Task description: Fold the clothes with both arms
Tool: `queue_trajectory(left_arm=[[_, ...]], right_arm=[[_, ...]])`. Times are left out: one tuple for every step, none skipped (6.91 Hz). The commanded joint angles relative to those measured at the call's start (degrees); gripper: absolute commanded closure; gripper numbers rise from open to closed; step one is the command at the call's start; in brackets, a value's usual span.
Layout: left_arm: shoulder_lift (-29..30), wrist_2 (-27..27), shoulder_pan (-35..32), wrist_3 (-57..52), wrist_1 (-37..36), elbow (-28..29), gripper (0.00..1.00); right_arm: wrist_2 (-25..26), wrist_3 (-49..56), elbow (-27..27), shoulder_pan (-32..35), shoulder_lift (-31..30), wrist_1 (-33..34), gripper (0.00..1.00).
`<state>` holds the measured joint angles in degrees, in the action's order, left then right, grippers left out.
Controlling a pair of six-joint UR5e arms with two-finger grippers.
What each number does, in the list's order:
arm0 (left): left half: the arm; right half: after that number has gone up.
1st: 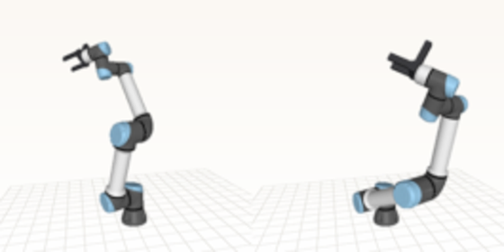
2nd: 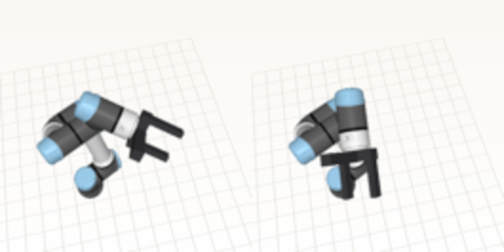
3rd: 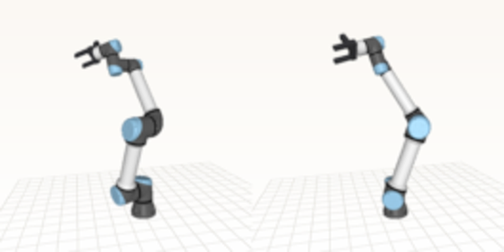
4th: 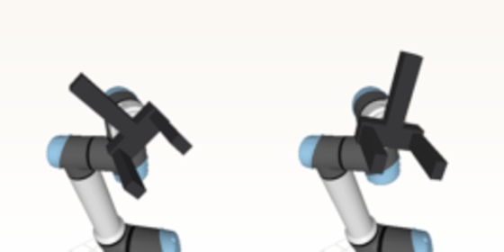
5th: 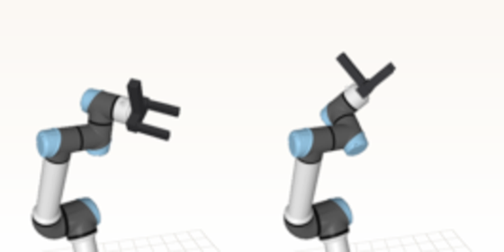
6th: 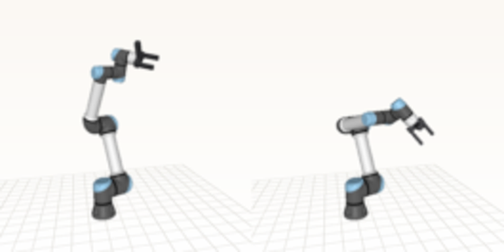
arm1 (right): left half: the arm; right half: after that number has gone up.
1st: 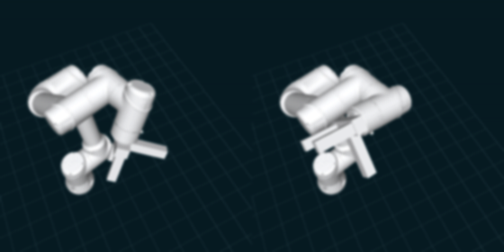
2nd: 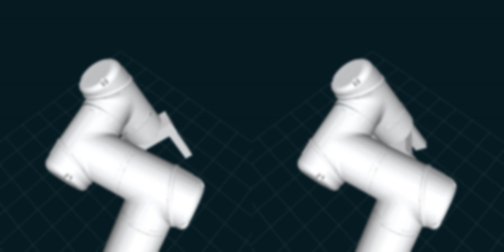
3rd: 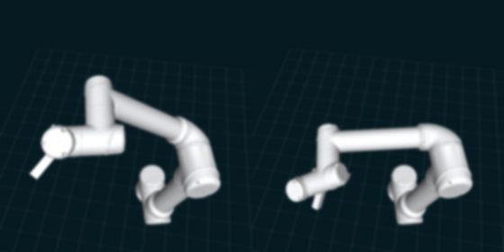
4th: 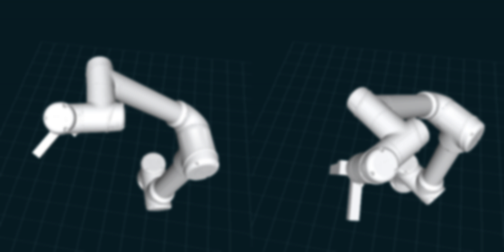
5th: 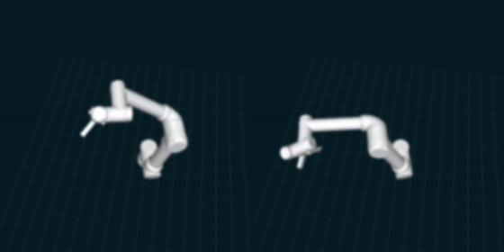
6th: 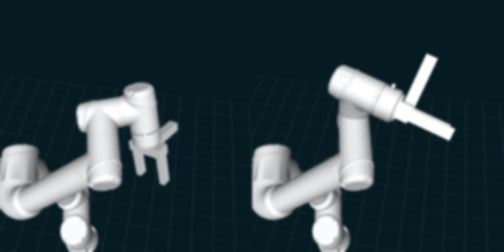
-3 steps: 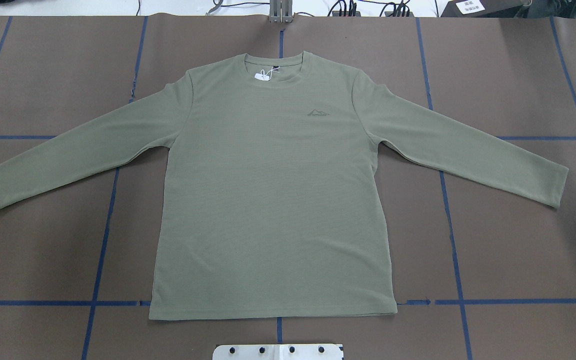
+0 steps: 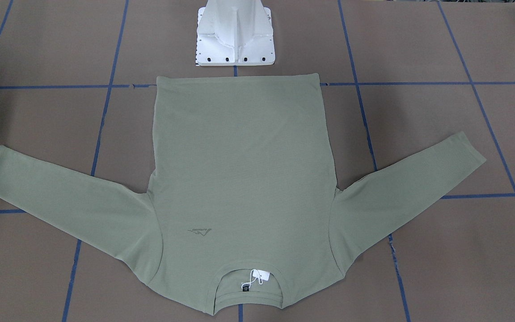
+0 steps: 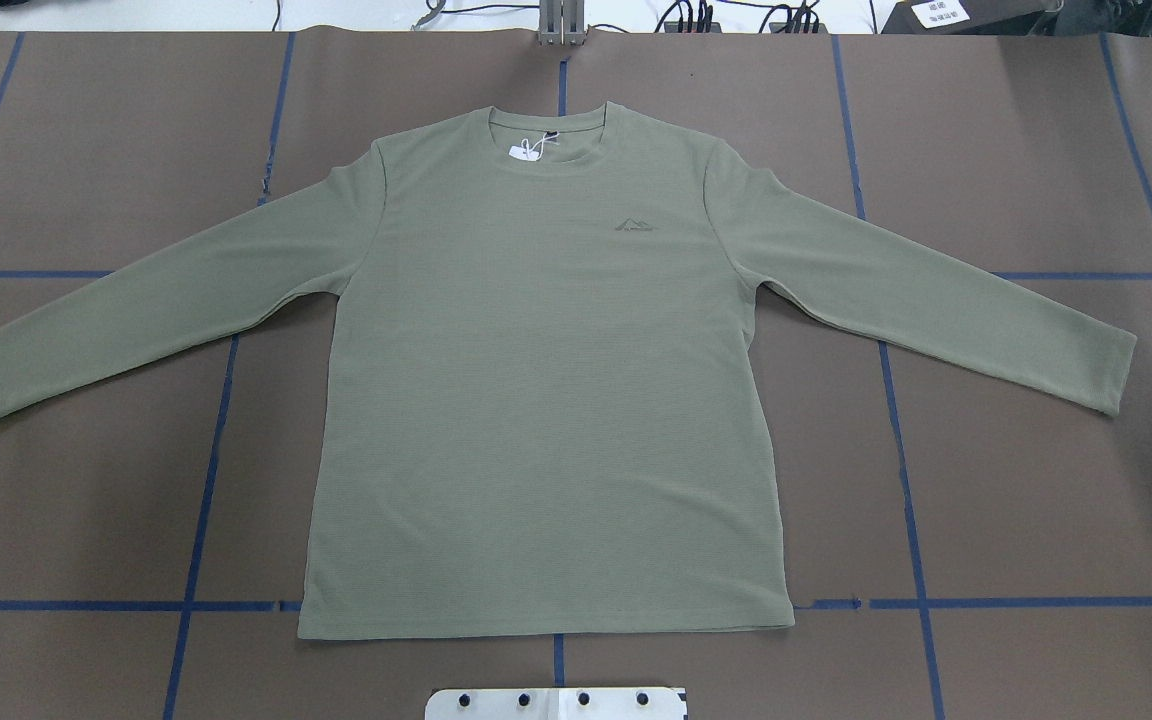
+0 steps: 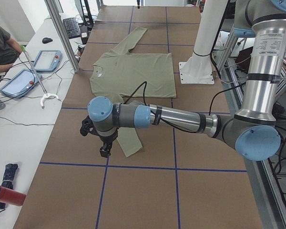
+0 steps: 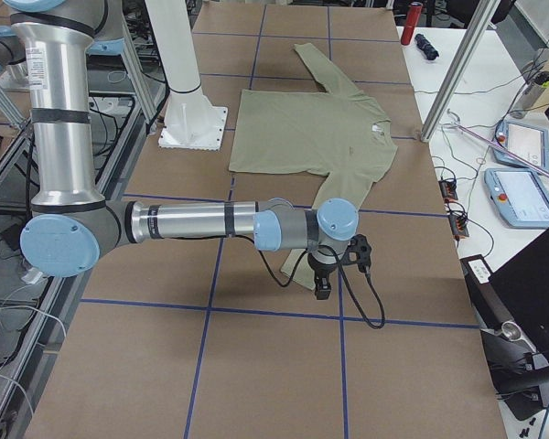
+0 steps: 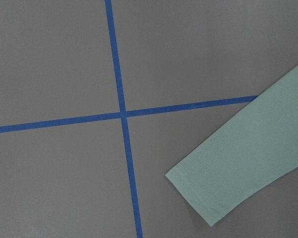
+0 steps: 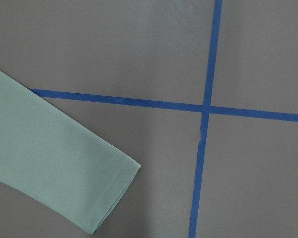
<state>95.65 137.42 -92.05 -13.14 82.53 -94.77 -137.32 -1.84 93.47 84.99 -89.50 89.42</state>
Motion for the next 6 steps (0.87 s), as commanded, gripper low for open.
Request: queue_trajectory(left_arm=[[-0.9,-3.0,0.4,-0.5,0.6,-2.6,0.00],[-1.1,-3.0,0.4,-0.6,0.8,-2.7,0.00],[-1.9,-2.3,0.4,-0.6,0.8,-3.1,0.00],[-3.2,3.7,0.6,-0.1,1.0,-3.8,0.00],[-3.4,8.1,0.6,-0.2,1.1,-3.9,0.00],[-3.4,8.7,0.6,-0.3,1.1,-3.9,0.00]], right_arm=[[0.0,-0.4,0.0,0.0,-1.3,-0.2,0.00],[-0.3,-0.3,0.2,-0.1,-1.5,-2.6,0.00],[-2.5,-0.4,0.6,-2.1,-3.1,-6.9,0.00],[-5.8,-1.4,0.1,-5.0,-4.7,-12.5,0.00],[-5.3,-5.4,-0.7,-6.8,-4.7,-14.1,0.00],[-3.6,-8.8,-1.0,-9.8,-4.5,-14.1,0.00]])
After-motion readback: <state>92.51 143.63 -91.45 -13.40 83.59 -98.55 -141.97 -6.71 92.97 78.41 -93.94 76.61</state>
